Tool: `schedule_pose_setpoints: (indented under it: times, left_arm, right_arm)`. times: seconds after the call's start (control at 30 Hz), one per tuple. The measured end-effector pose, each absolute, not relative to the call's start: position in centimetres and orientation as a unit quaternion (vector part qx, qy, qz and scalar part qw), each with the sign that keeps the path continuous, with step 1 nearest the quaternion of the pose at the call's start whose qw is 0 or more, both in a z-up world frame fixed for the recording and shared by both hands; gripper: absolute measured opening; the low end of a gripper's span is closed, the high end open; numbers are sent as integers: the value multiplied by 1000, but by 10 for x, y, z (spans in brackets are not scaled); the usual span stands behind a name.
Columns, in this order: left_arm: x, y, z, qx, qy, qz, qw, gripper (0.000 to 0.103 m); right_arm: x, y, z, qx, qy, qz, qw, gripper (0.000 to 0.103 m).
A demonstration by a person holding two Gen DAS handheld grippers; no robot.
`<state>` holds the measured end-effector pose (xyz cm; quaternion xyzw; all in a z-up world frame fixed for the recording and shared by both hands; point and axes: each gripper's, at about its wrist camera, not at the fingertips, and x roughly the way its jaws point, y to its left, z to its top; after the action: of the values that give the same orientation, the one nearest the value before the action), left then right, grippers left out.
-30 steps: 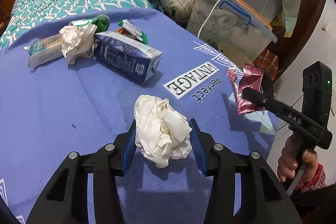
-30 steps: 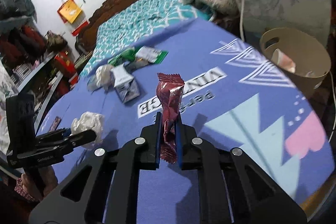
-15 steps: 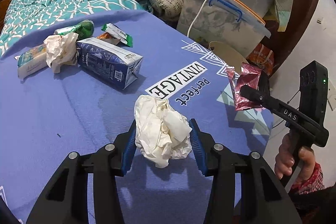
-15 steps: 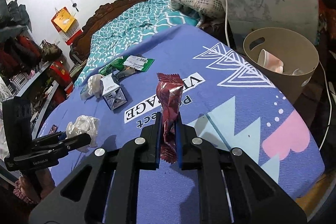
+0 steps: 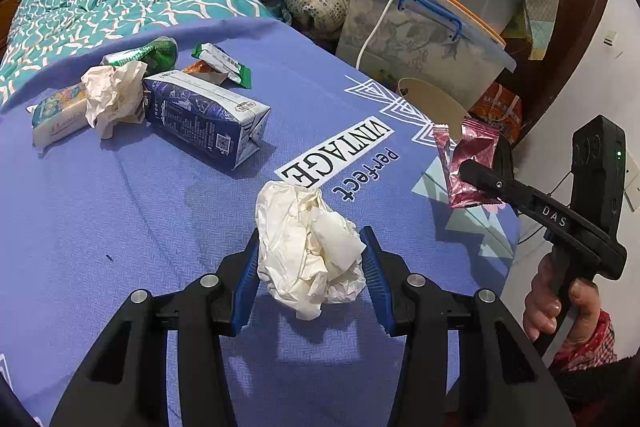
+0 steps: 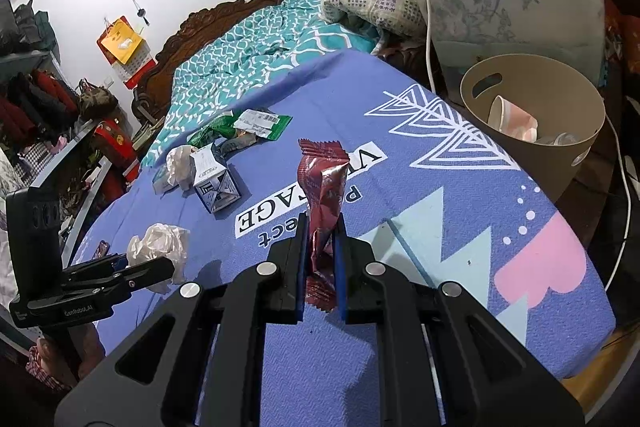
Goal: Collect trash
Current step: 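Hold the tissue in the left tool while the right tool lifts the red wrapper, then carry tissue and red wrapper over the beige bin and open both tools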
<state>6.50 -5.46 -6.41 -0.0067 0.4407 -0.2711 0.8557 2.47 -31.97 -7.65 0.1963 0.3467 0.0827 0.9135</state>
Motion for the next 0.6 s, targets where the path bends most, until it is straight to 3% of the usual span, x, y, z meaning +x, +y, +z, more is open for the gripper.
schedule_pose_setpoints:
  times: [0.6]
  left_arm:
    - [120,-135,-24,29,434,-356,827,45]
  right_arm:
    - [33,-411,-41,207,275,-4,939,14]
